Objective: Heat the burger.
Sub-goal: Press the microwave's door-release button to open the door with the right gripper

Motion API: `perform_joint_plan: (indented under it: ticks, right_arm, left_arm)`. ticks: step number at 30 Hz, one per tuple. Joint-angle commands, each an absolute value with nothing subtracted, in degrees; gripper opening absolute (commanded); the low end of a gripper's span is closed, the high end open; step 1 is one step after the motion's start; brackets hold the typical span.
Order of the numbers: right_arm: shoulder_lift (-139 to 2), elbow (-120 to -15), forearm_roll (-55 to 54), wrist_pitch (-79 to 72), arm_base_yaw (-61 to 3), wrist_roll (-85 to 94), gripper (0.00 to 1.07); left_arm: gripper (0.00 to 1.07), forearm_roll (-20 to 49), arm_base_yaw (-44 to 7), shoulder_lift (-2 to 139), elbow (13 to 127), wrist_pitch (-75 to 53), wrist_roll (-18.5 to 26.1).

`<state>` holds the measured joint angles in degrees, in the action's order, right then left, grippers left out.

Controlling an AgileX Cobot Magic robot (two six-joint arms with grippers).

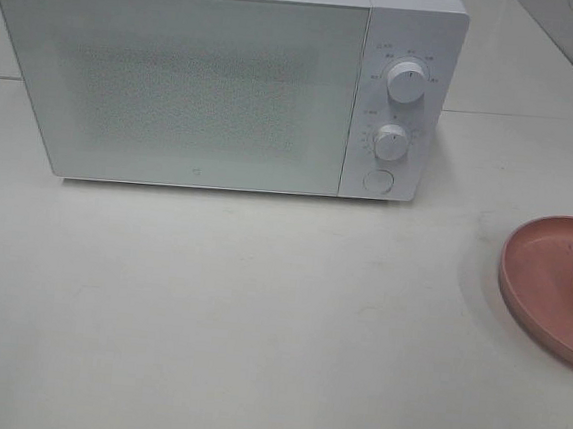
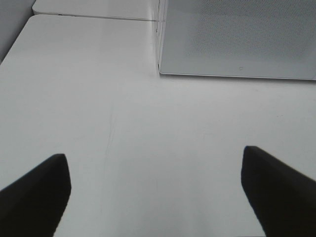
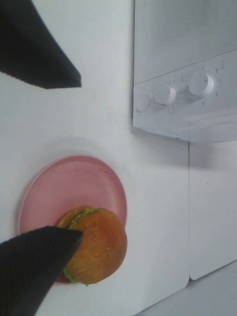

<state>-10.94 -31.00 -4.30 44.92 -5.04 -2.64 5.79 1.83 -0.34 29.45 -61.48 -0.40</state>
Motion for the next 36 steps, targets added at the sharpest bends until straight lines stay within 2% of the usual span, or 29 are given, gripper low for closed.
perform_joint_plan:
  ticks: [1, 36]
  right_arm:
    - [-14.2, -30.8, -4.0, 40.5, -4.7, -2.4, 0.75]
    - [-57.1, -28.2, -4.0, -7.7, -4.7, -2.3, 0.75]
  left_arm:
    - [0.86, 6.2, 1.8, -0.4, 29.5, -61.4, -0.4]
    - [0.86, 6.2, 1.8, -0.4, 29.5, -61.4, -0.4]
